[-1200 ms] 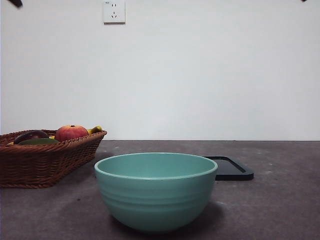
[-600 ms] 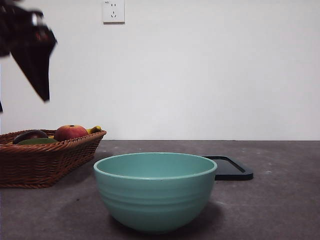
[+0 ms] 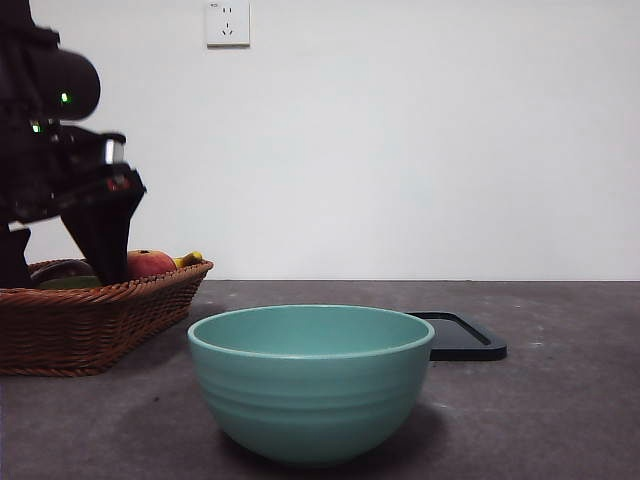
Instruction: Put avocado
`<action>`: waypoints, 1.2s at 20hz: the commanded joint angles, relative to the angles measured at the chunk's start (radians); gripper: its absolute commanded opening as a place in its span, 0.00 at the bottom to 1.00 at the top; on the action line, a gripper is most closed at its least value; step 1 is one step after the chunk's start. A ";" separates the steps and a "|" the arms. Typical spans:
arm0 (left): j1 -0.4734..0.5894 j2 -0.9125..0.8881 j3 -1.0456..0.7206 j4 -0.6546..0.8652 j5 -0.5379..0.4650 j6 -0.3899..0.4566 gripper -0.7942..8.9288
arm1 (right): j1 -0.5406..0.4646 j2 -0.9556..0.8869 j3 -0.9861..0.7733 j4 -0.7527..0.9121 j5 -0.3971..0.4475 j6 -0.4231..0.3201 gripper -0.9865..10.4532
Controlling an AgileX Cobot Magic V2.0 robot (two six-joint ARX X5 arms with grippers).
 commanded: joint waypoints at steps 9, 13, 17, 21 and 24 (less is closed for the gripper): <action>-0.002 0.055 0.018 0.007 -0.008 0.008 0.43 | 0.004 0.004 0.019 0.006 -0.003 -0.008 0.60; -0.002 0.055 0.020 -0.003 -0.028 0.011 0.30 | 0.004 0.004 0.019 0.006 -0.003 -0.008 0.60; 0.005 0.055 0.125 -0.112 -0.031 0.009 0.30 | 0.004 0.004 0.019 0.006 -0.003 -0.008 0.60; -0.002 0.046 0.301 -0.328 -0.029 -0.040 0.30 | 0.004 0.004 0.019 0.006 -0.003 -0.008 0.60; -0.032 -0.013 0.331 -0.377 0.042 -0.082 0.30 | 0.004 0.004 0.019 0.006 -0.003 -0.008 0.60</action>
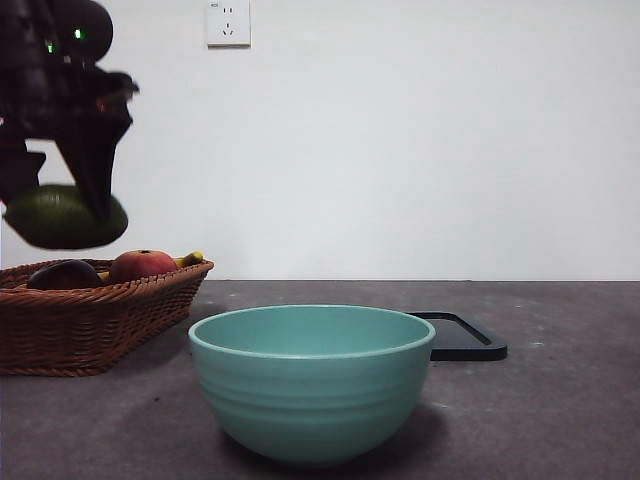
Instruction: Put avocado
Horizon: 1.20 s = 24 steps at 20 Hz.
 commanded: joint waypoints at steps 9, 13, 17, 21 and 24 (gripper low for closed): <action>-0.385 -0.161 0.022 0.011 0.163 -0.113 0.30 | 0.004 0.003 0.019 0.005 0.002 -0.008 0.60; -0.579 -0.145 -0.002 0.090 0.152 -0.140 0.30 | 0.004 0.003 0.019 -0.005 0.002 -0.008 0.60; -0.706 -0.086 -0.002 0.125 -0.003 -0.161 0.30 | 0.004 0.003 0.019 -0.020 0.002 -0.008 0.60; -0.750 -0.003 -0.002 0.130 -0.059 -0.161 0.30 | 0.004 0.003 0.019 -0.036 0.001 -0.007 0.60; -0.750 0.066 -0.002 0.134 -0.062 -0.161 0.30 | 0.004 0.003 0.019 -0.047 0.001 -0.008 0.60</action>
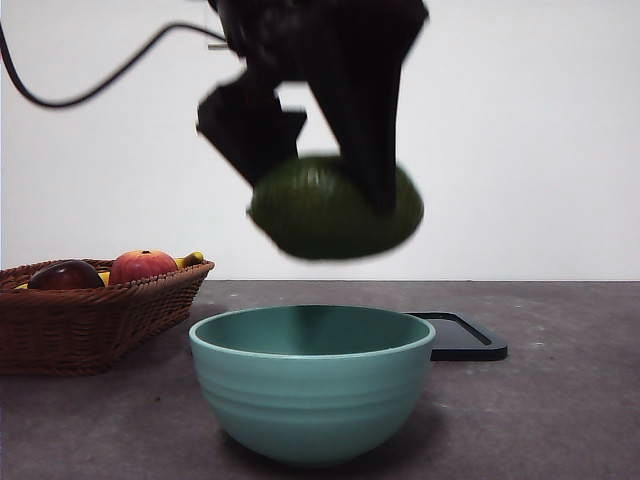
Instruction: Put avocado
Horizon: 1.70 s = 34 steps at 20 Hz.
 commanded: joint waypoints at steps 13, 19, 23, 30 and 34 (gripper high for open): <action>-0.016 0.229 0.012 -0.007 -0.070 -0.023 0.31 | 0.004 0.003 0.019 0.004 0.001 -0.008 0.60; -0.018 0.228 0.012 -0.008 -0.070 -0.023 0.60 | 0.004 0.003 0.019 0.004 0.002 -0.008 0.60; -0.026 0.188 0.013 -0.006 -0.070 -0.023 0.60 | 0.004 0.003 0.019 0.005 0.002 -0.008 0.60; -0.029 -0.056 0.013 -0.001 -0.071 -0.040 0.60 | 0.004 0.004 0.019 0.005 0.004 -0.008 0.60; -0.029 -0.248 0.013 -0.006 -0.074 -0.111 0.66 | 0.005 0.004 0.019 0.003 0.004 -0.008 0.60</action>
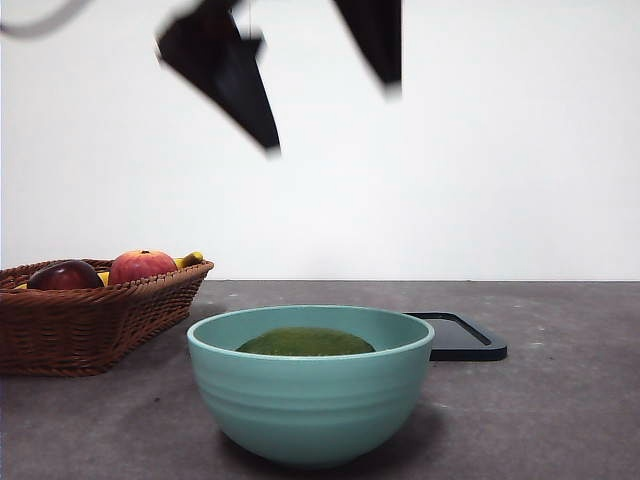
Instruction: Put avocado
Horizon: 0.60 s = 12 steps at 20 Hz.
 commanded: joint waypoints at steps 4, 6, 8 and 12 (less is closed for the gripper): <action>-0.011 -0.233 0.014 -0.058 -0.096 -0.061 0.66 | 0.033 0.004 0.019 -0.019 0.002 -0.016 0.60; -0.012 -0.329 0.014 -0.092 -0.177 -0.062 0.66 | 0.058 0.004 0.019 -0.025 0.002 -0.015 0.60; -0.012 -0.426 0.006 -0.113 -0.207 -0.074 0.66 | 0.076 0.004 0.019 -0.025 0.002 -0.015 0.60; -0.012 -0.625 -0.088 -0.080 -0.259 -0.099 0.66 | 0.084 0.004 0.019 -0.043 0.024 -0.016 0.60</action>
